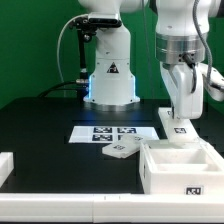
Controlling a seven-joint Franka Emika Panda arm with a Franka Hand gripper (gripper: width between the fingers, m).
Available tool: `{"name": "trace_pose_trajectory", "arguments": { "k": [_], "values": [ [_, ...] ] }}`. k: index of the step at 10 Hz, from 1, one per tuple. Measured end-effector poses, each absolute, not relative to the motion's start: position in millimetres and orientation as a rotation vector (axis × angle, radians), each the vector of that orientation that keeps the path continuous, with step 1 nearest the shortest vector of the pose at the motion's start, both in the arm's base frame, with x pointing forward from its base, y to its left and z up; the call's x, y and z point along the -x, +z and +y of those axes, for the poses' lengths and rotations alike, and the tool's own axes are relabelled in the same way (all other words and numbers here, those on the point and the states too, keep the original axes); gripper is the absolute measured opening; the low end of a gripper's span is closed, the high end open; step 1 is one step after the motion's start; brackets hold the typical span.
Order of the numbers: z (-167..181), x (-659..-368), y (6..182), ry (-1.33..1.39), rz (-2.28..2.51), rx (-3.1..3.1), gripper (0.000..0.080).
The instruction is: Assemble cabinet
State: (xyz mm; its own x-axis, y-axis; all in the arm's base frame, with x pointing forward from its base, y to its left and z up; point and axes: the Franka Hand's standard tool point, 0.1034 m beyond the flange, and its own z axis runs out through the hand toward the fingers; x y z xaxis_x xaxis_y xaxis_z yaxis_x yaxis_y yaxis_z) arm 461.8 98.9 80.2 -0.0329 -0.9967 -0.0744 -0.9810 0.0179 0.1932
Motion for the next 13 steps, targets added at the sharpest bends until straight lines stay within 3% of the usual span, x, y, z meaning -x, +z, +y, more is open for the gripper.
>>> {"name": "trace_pose_trajectory", "arguments": {
  "k": [13],
  "values": [
    [94.9, -467.3, 71.6, -0.124, -2.208, -2.199, 0.0064]
  ]
}}
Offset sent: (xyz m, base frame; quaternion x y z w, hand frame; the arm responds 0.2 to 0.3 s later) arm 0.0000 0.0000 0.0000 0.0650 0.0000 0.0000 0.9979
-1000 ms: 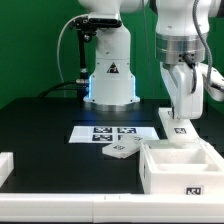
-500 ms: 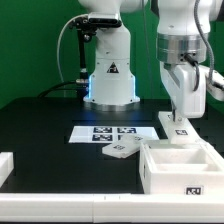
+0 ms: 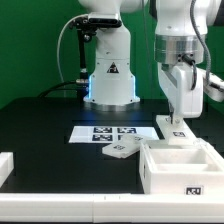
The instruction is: Assemble cabinet
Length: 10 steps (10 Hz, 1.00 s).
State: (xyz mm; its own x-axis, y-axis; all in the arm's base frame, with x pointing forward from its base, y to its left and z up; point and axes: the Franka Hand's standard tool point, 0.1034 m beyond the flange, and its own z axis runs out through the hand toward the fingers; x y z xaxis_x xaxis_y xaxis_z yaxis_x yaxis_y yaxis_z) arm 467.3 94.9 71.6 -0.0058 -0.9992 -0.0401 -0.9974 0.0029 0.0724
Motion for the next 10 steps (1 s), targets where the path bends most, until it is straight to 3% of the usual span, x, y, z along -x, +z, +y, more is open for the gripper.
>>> {"name": "trace_pose_trajectory", "arguments": {
  "k": [10],
  "values": [
    [100.2, -469.3, 71.3, -0.116, -2.199, -2.218, 0.0064]
  ]
}}
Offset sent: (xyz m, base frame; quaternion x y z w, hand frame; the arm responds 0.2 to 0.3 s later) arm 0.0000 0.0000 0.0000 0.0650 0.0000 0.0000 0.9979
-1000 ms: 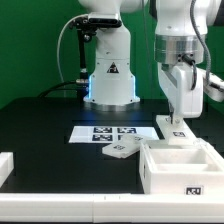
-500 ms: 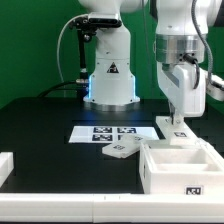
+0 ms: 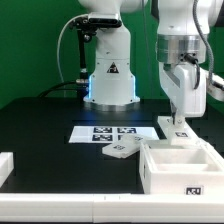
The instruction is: Assemble cabinet
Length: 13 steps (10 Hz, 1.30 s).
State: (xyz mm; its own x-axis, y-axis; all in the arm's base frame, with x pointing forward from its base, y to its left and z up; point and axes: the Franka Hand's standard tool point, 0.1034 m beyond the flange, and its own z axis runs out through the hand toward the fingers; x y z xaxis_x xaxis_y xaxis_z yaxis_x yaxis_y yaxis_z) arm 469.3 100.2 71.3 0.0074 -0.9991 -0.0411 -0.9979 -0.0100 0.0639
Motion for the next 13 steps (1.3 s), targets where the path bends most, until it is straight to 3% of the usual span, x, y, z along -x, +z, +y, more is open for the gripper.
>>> {"name": "trace_pose_trajectory", "arguments": {
  "k": [13],
  "values": [
    [109.1, -479.8, 70.5, -0.147, -2.188, -2.202, 0.0064]
  ]
}}
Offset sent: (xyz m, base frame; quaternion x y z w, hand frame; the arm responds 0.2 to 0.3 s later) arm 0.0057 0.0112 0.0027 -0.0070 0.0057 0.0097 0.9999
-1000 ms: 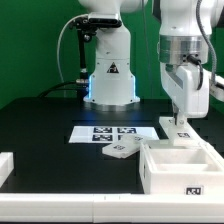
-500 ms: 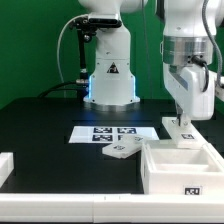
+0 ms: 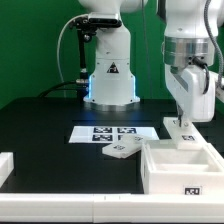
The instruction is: Assemble cabinet
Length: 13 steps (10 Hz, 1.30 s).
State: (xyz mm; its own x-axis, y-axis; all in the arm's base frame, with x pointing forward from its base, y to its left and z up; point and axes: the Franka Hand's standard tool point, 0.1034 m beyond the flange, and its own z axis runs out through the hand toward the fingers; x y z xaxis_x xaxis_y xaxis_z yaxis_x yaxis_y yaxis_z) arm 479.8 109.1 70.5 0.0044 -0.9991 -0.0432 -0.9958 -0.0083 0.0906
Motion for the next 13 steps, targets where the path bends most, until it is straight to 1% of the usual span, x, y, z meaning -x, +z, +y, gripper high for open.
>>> {"name": "trace_pose_trajectory", "arguments": {
  "k": [6, 10, 13],
  "values": [
    [107.6, -481.1, 67.5, -0.112, -2.18, -2.224, 0.0064],
    [112.8, -517.7, 63.0, 0.014, -2.365, -2.071, 0.0064],
    [111.3, -520.1, 63.4, 0.036, -2.36, -2.078, 0.0064]
  ]
}}
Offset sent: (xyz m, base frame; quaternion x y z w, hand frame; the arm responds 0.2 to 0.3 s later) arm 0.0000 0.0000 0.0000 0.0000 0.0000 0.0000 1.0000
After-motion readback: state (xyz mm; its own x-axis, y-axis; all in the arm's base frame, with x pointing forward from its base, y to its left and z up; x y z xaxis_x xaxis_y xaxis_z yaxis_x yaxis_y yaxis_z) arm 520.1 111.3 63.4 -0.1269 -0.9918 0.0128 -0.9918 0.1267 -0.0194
